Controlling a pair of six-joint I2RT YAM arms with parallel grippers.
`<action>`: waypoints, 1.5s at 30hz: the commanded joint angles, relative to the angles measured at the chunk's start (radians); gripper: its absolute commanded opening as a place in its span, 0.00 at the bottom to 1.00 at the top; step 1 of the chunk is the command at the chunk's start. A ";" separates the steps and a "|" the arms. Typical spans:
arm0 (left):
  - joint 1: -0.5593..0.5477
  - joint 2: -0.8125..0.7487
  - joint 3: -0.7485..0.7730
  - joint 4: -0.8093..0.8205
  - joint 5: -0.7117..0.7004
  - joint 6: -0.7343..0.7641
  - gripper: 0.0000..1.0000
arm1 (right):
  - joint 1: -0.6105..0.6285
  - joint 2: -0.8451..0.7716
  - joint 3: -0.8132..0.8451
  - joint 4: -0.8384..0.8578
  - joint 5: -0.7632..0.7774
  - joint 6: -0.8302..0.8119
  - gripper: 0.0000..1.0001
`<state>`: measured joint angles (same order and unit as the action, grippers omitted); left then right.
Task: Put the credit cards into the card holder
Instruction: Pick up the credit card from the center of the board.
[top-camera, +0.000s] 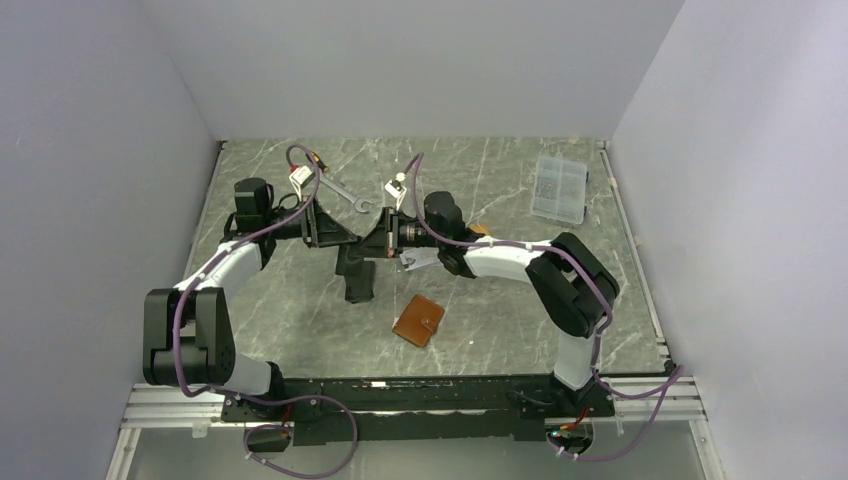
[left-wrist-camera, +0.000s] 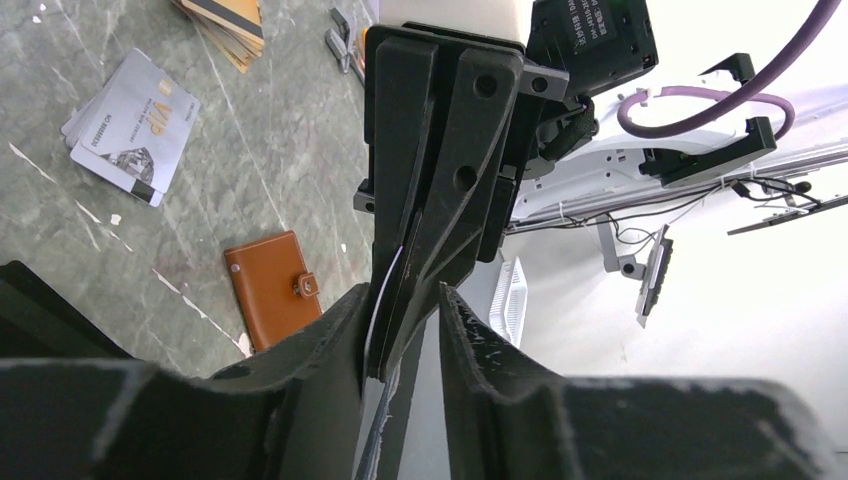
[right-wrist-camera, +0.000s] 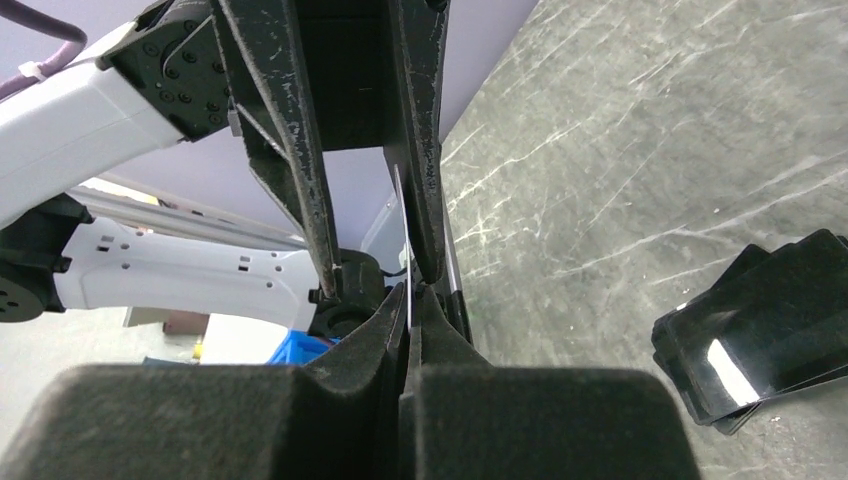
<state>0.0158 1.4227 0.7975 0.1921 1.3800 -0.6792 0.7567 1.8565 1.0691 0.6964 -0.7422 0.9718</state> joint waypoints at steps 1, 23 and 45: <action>-0.008 -0.040 0.005 0.104 0.069 -0.054 0.31 | 0.007 0.014 0.026 -0.060 -0.011 -0.045 0.00; -0.010 -0.049 0.019 0.029 0.040 -0.022 0.00 | -0.024 -0.009 -0.001 0.151 -0.120 0.088 0.34; 0.000 -0.091 0.169 -0.630 -0.290 0.611 0.43 | -0.018 -0.173 0.022 -0.784 0.211 -0.323 0.00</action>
<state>0.0128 1.3926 0.8898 -0.1108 1.2209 -0.4313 0.7334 1.7897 1.0348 0.5068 -0.7486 0.9489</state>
